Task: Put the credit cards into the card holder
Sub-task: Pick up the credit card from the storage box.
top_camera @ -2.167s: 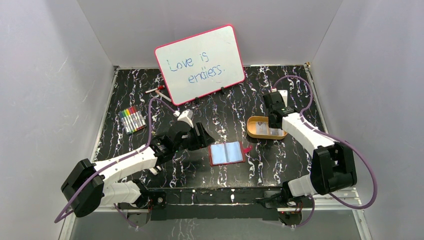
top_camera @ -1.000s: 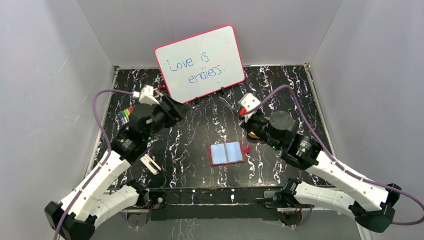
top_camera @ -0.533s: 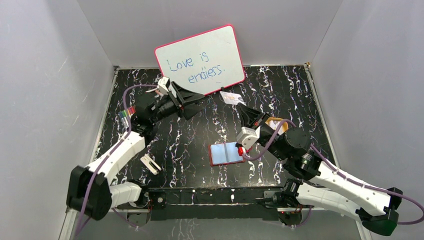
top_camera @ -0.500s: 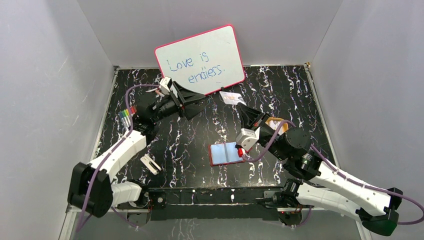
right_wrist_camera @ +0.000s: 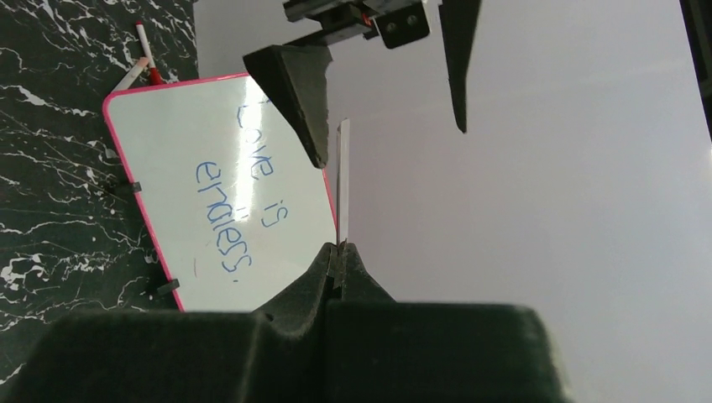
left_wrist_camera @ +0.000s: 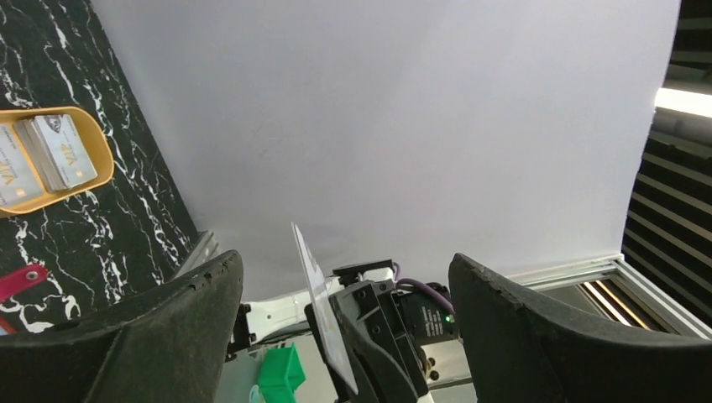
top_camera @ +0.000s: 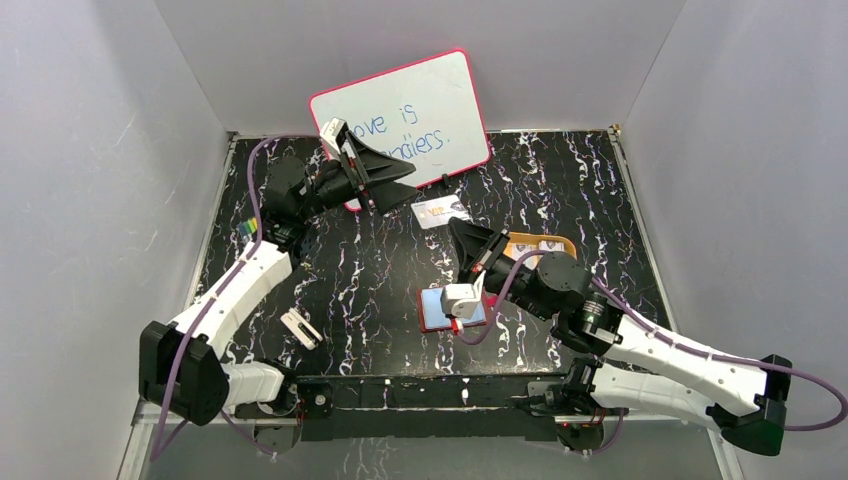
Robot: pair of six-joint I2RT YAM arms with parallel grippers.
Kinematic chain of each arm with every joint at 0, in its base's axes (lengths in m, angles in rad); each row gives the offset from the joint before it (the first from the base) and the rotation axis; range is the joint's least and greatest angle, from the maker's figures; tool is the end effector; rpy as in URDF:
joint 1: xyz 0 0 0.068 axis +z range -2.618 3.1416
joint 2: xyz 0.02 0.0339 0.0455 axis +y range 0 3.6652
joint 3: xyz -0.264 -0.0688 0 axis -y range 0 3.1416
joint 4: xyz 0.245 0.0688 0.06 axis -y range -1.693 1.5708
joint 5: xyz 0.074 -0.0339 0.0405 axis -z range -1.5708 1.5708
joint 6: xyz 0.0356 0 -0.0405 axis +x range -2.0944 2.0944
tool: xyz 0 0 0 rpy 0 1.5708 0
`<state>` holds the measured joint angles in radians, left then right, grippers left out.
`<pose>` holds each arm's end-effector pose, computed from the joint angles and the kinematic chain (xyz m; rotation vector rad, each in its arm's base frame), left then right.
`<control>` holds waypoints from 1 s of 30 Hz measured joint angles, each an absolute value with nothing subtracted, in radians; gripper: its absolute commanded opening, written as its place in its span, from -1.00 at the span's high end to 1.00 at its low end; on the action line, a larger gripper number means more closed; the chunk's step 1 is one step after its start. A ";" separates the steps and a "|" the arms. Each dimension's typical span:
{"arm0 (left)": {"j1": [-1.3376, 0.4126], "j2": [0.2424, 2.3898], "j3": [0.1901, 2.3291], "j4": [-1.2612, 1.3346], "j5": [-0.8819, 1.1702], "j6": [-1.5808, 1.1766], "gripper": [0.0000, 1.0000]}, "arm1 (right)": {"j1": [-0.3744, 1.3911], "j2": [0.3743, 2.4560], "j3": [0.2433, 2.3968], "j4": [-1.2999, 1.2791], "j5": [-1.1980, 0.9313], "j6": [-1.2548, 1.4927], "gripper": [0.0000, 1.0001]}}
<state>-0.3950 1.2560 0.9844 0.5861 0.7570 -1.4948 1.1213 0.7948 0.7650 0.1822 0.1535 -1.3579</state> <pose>0.2540 -0.1324 0.3875 -0.0823 1.6804 -1.9905 0.0873 0.1685 0.3712 -1.3027 0.5827 -0.3040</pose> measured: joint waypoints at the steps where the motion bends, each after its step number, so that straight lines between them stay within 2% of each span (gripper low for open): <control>1: -0.397 1.262 1.001 0.563 0.759 -1.480 -0.74 | 1.127 0.802 0.765 0.182 0.153 -1.367 1.00; 5: -0.404 1.305 1.024 0.524 0.797 -1.446 -0.64 | 1.142 0.827 0.776 0.174 0.149 -1.393 1.00; 9: -0.415 1.356 1.024 0.510 0.850 -1.434 -0.44 | 1.155 0.838 0.785 0.175 0.149 -1.410 1.00; 19: -0.456 1.378 1.023 0.550 0.968 -1.432 0.36 | 1.168 0.855 0.791 0.167 0.149 -1.425 1.00; 21: -0.468 1.377 1.023 0.559 0.981 -1.431 0.63 | 1.168 0.856 0.791 0.165 0.149 -1.428 1.00; 22: -0.472 1.377 1.023 0.563 0.984 -1.432 0.87 | 1.168 0.857 0.791 0.165 0.149 -1.430 1.00; 23: -0.476 1.377 1.022 0.568 0.987 -1.433 1.00 | 1.168 0.857 0.791 0.163 0.148 -1.431 1.00; 25: -0.482 1.376 1.020 0.580 0.987 -1.435 1.00 | 1.169 0.857 0.791 0.144 0.146 -1.432 1.00; 26: -0.482 1.372 1.016 0.591 0.987 -1.435 1.00 | 1.170 0.859 0.791 0.137 0.146 -1.436 0.83; 28: -0.482 1.360 0.993 0.608 0.984 -1.445 1.00 | 1.174 0.861 0.791 0.133 0.142 -1.435 0.22; 30: -0.482 1.349 0.969 0.630 0.976 -1.452 1.00 | 1.177 0.861 0.791 0.121 0.141 -1.417 -0.18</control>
